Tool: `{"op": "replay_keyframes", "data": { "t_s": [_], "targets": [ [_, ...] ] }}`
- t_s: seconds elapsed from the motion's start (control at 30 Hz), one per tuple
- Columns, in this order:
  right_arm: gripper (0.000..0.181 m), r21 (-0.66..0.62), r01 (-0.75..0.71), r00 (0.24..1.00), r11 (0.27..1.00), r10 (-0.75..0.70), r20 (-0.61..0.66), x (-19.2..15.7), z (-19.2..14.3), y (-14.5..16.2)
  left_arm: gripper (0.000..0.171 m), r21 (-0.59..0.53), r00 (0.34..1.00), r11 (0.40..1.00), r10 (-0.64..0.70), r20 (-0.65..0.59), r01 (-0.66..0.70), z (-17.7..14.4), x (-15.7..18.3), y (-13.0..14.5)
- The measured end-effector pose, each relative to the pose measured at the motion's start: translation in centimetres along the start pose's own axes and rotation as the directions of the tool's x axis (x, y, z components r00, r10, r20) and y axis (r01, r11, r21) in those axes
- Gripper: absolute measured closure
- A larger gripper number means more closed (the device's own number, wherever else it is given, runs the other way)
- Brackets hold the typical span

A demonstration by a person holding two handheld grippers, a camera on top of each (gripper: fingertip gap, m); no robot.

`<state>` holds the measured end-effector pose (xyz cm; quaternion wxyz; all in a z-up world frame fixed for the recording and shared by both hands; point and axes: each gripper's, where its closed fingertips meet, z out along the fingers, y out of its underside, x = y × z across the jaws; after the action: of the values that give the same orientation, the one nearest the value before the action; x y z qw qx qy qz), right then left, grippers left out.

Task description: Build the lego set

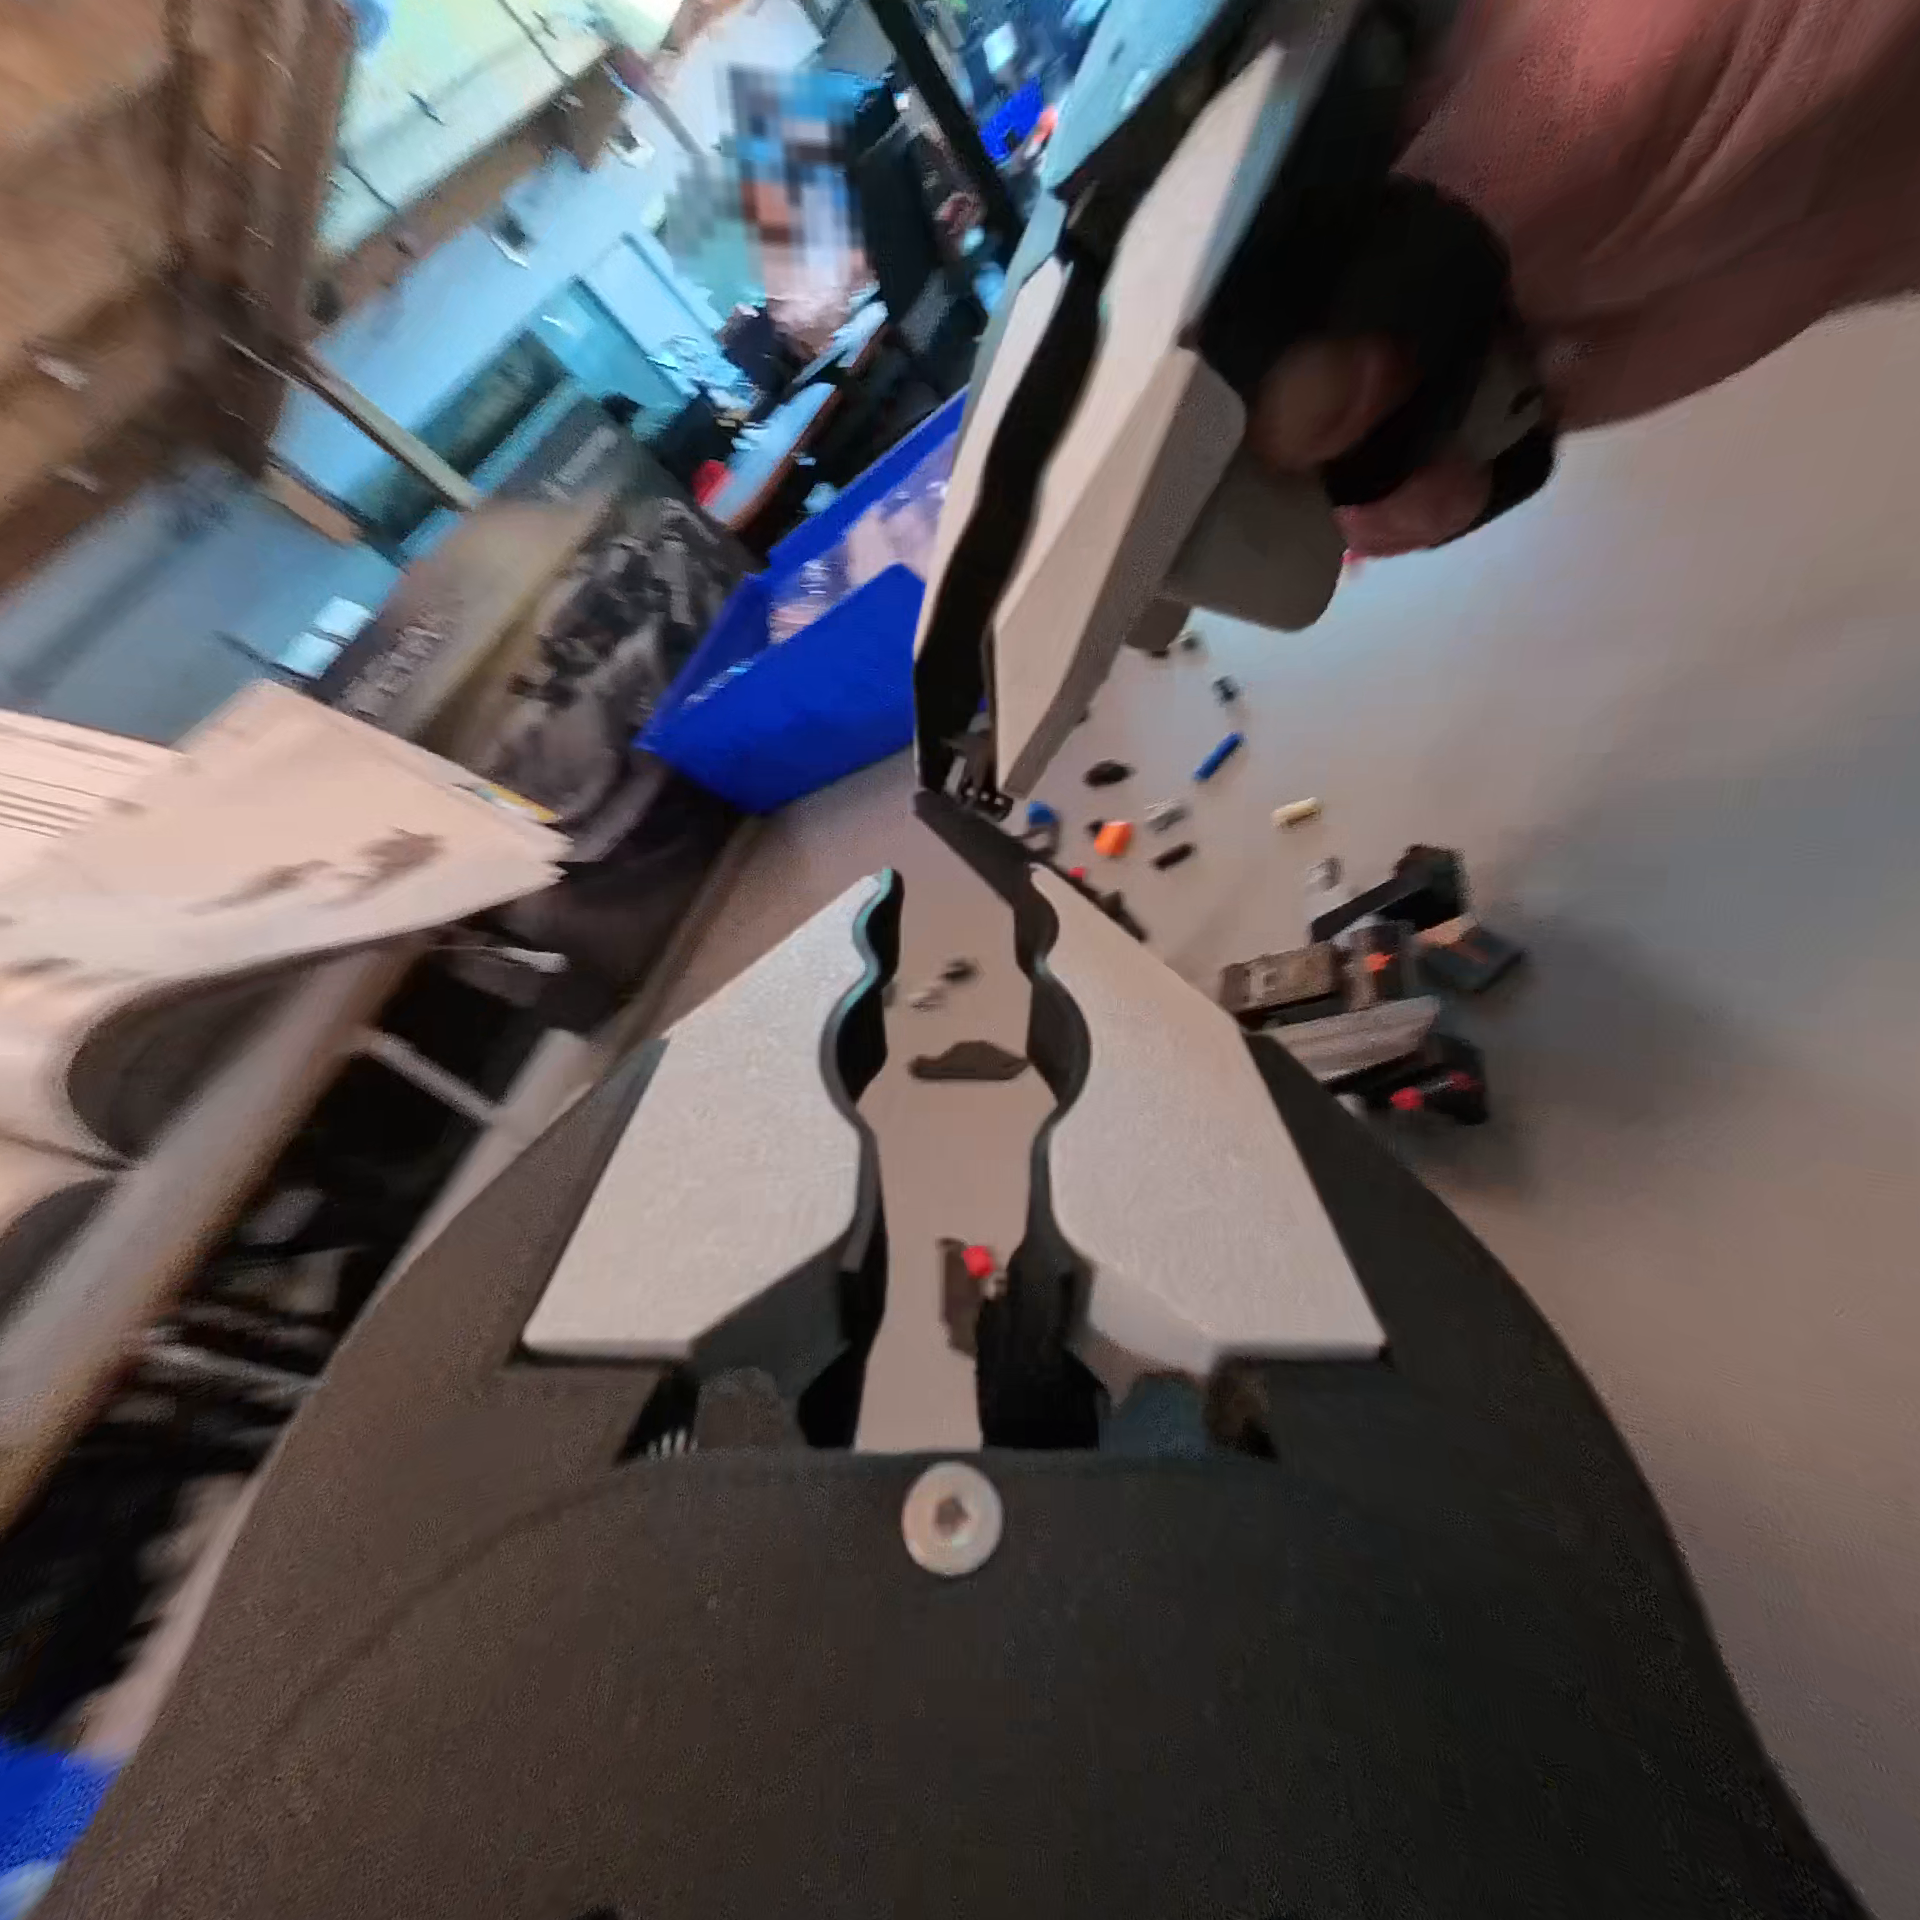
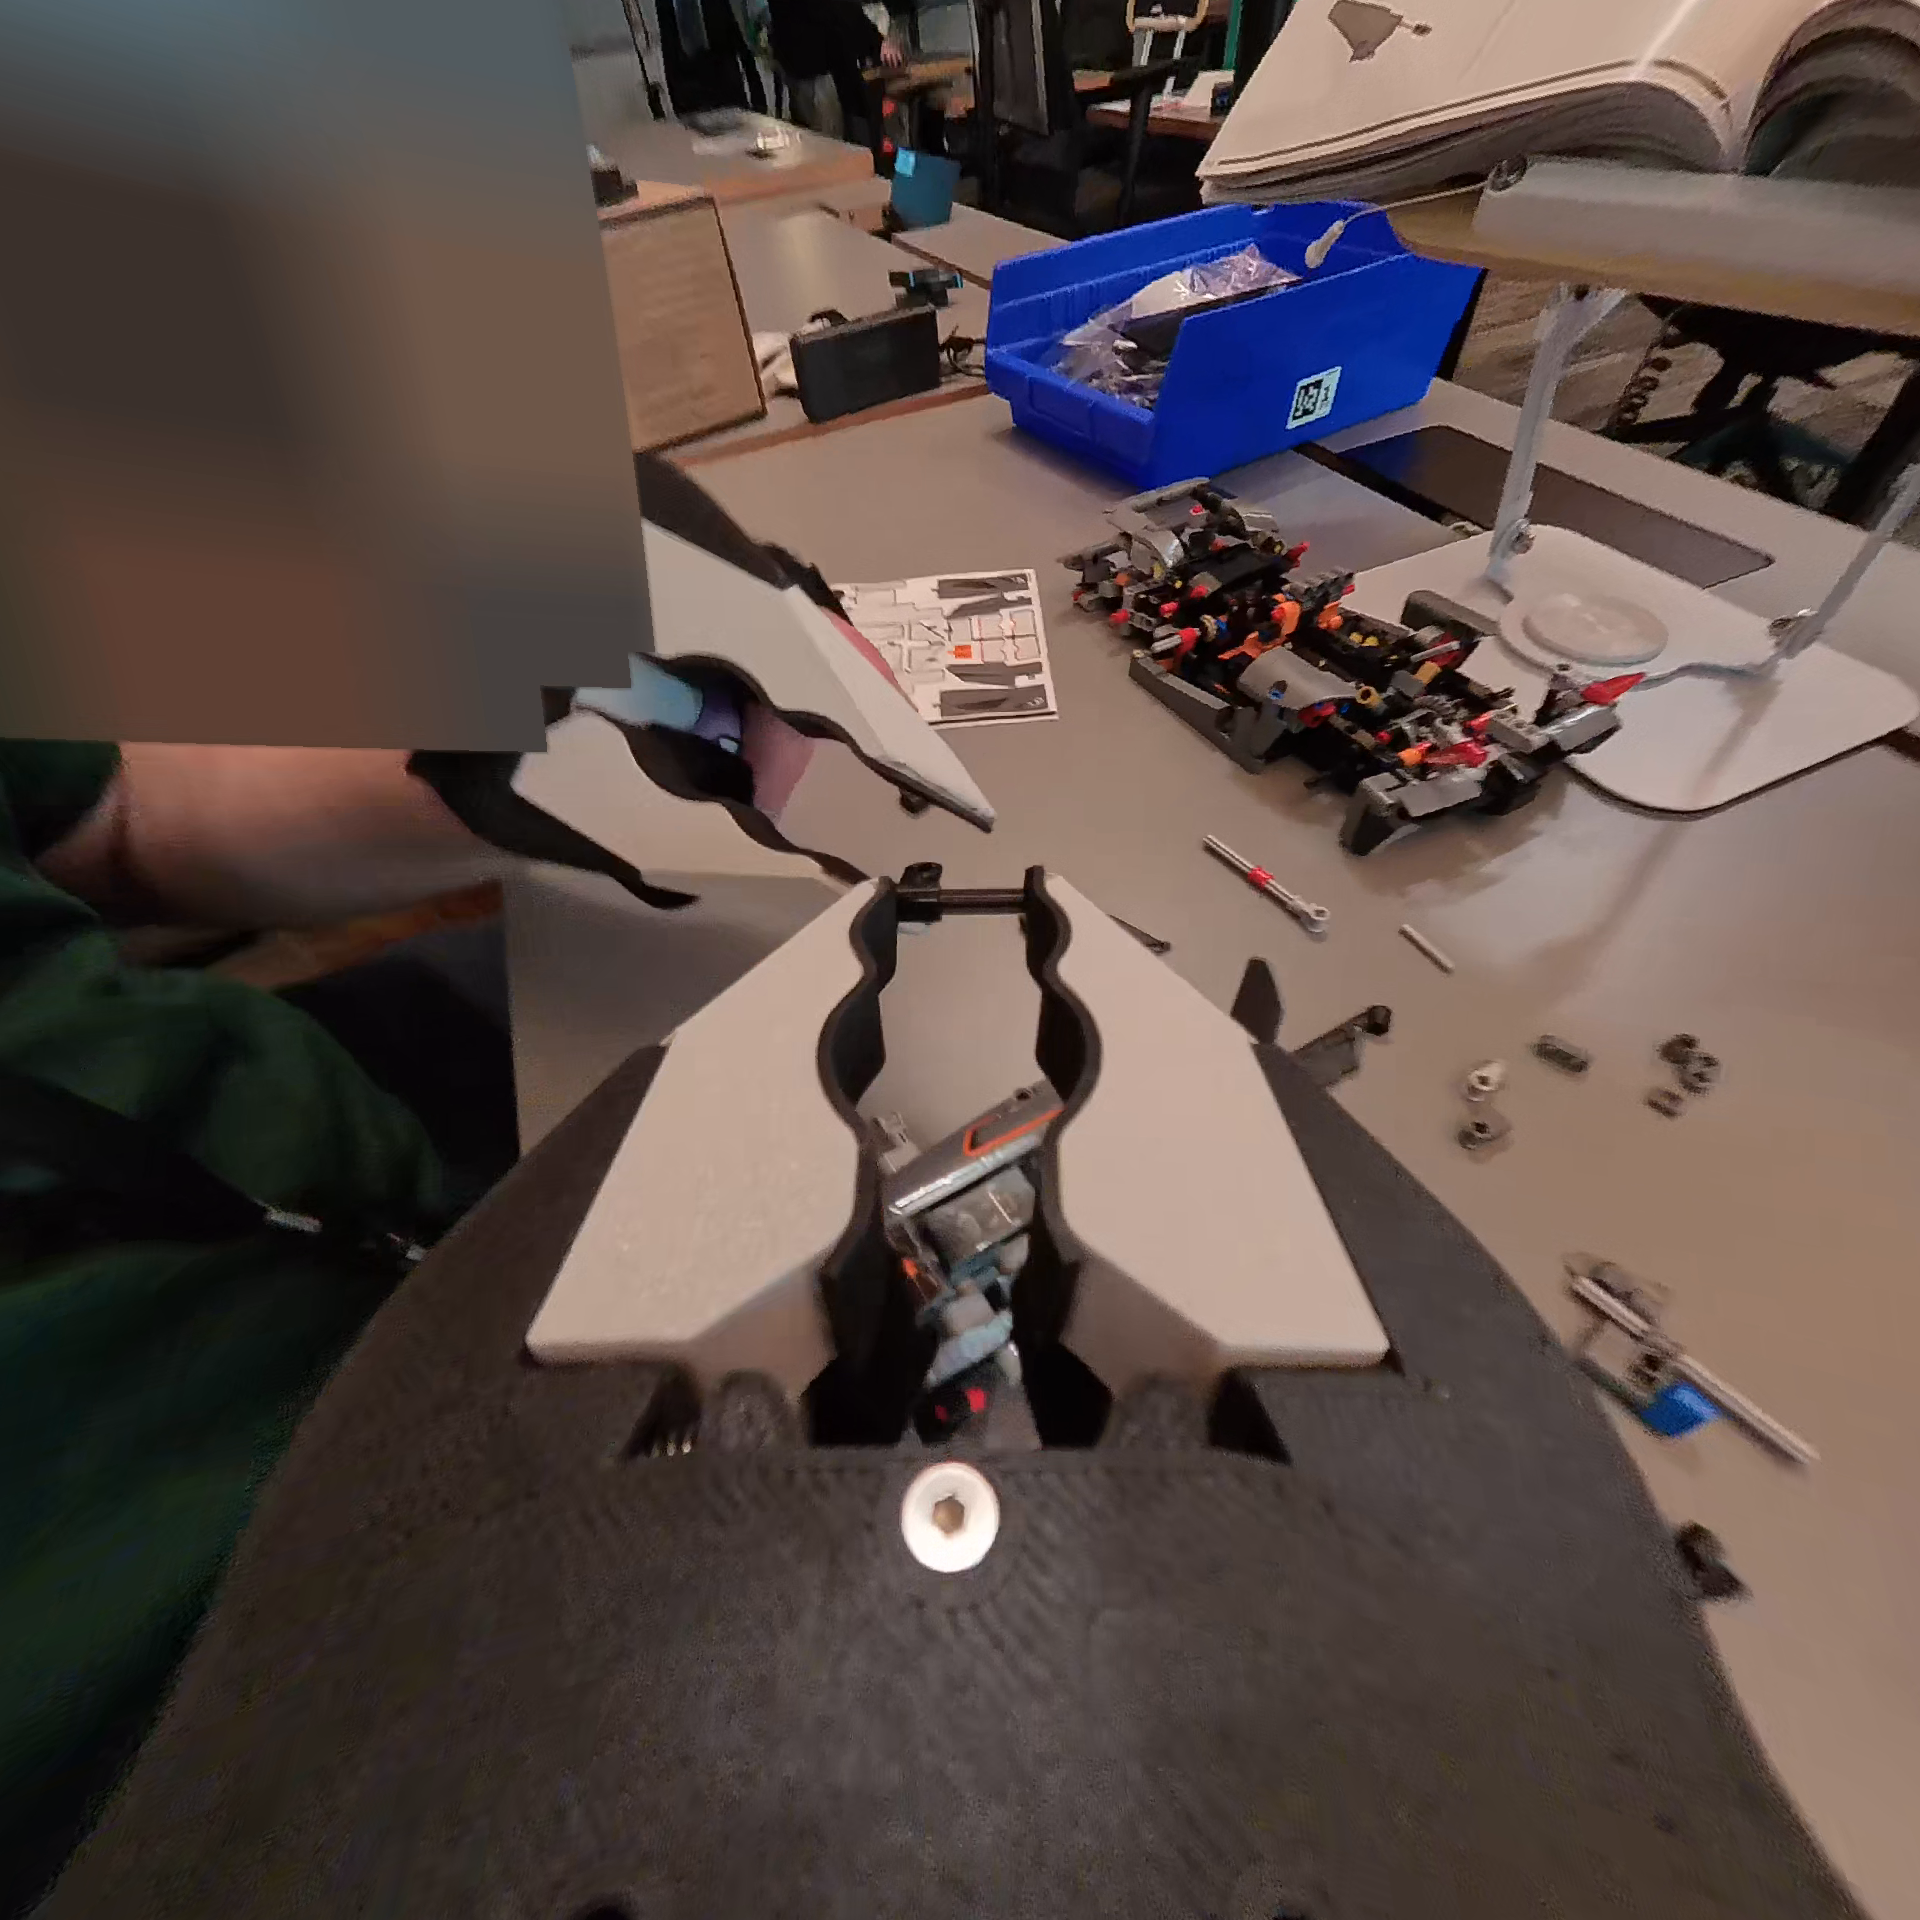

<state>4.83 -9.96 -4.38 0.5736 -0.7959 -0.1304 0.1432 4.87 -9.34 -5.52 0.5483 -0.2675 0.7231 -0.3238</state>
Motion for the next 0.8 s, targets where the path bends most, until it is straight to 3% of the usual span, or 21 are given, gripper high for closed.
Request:
{"op": "replay_keyframes", "data": {
  "t_s": [0.1, 0.2, 0.27, 0.33, 0.43, 0.53, 0.6, 0.8],
  "targets": [
    [0.158, -0.005, 0.057, 0.998, 0.998, -0.057, 0.016, -0.5, -0.5, 0.1, 0.157, 0.044, 0.951, 0.974, -0.205, -0.233, 0.221, -0.3, 1.8, -0.9],
    [0.158, 0.015, 0.085, 0.996, 0.996, -0.086, 0.030, -0.9, -0.5, 0.2, 0.161, 0.037, 0.890, 0.936, -0.320, -0.326, 0.350, -0.2, 2.3, -0.9],
    [0.158, 0.076, 0.063, 0.996, 0.995, -0.067, 0.055, -1.3, -0.6, -0.2, 0.162, 0.034, 0.814, 0.881, -0.421, -0.401, 0.472, -0.2, 2.5, -1.5],
    [0.158, 0.116, 0.060, 0.997, 0.991, -0.066, 0.048, -1.1, -0.6, -0.3, 0.162, 0.046, 0.695, 0.782, -0.524, -0.493, 0.622, -0.5, 2.5, -2.5],
    [0.158, 0.183, 0.115, 0.993, 0.976, -0.119, 0.013, -1.4, -0.9, -1.1, 0.158, 0.016, 0.463, 0.574, -0.641, -0.612, 0.818, -1.1, 1.8, -3.4],
    [0.159, 0.174, 0.228, 0.974, 0.958, -0.222, -0.051, -1.7, -1.0, -1.4, 0.155, -0.033, 0.224, 0.347, -0.671, -0.707, 0.937, -1.8, 0.7, -4.1],
    [0.158, 0.172, 0.271, 0.962, 0.947, -0.261, -0.082, -1.7, -0.9, -1.6, 0.151, -0.071, 0.118, 0.252, -0.663, -0.739, 0.965, -1.9, 0.3, -4.3],
    [0.158, 0.141, 0.392, 0.916, 0.909, -0.372, -0.150, -1.8, -1.1, -1.7, 0.159, -0.114, 0.089, 0.247, -0.681, -0.727, 0.962, -1.5, 1.1, -4.7]
  ]
}}
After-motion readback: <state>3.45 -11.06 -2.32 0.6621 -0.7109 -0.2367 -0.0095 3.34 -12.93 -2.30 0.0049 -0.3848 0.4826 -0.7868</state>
